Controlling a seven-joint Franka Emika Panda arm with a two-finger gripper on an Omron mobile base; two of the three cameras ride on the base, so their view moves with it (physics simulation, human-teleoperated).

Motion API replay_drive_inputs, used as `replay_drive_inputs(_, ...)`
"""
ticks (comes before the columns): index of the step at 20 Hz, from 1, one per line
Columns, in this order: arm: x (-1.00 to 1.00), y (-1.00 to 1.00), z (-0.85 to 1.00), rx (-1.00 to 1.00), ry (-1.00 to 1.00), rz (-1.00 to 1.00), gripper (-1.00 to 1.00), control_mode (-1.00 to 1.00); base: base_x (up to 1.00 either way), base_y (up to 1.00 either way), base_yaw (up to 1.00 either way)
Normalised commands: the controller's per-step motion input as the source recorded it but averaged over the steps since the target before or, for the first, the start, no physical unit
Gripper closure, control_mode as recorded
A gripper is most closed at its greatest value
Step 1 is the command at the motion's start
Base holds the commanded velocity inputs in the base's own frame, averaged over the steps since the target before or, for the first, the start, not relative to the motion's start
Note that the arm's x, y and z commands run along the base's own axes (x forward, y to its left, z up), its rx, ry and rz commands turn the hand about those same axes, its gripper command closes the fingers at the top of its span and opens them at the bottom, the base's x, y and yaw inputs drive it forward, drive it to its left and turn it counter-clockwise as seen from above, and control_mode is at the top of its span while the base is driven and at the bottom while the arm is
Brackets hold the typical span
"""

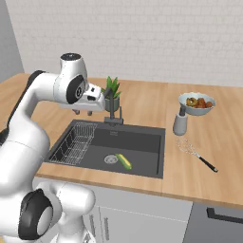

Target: Pick the corn from the sink and place it in the bowl. Then pick the bowl and place it in the microwave. Then close the microwave door and press the start button.

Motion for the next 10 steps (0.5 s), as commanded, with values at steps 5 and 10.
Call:
replay_drive_inputs(5,-0.53,0.0,-0.06,0.0,-0.02,0.01,-1.0,-1.0,0.0,0.0,0.0)
replay_drive_inputs(10,-0.33,-0.34,-0.27,0.0,0.04,0.02,-1.0,-1.0,0.0,0.0,0.0)
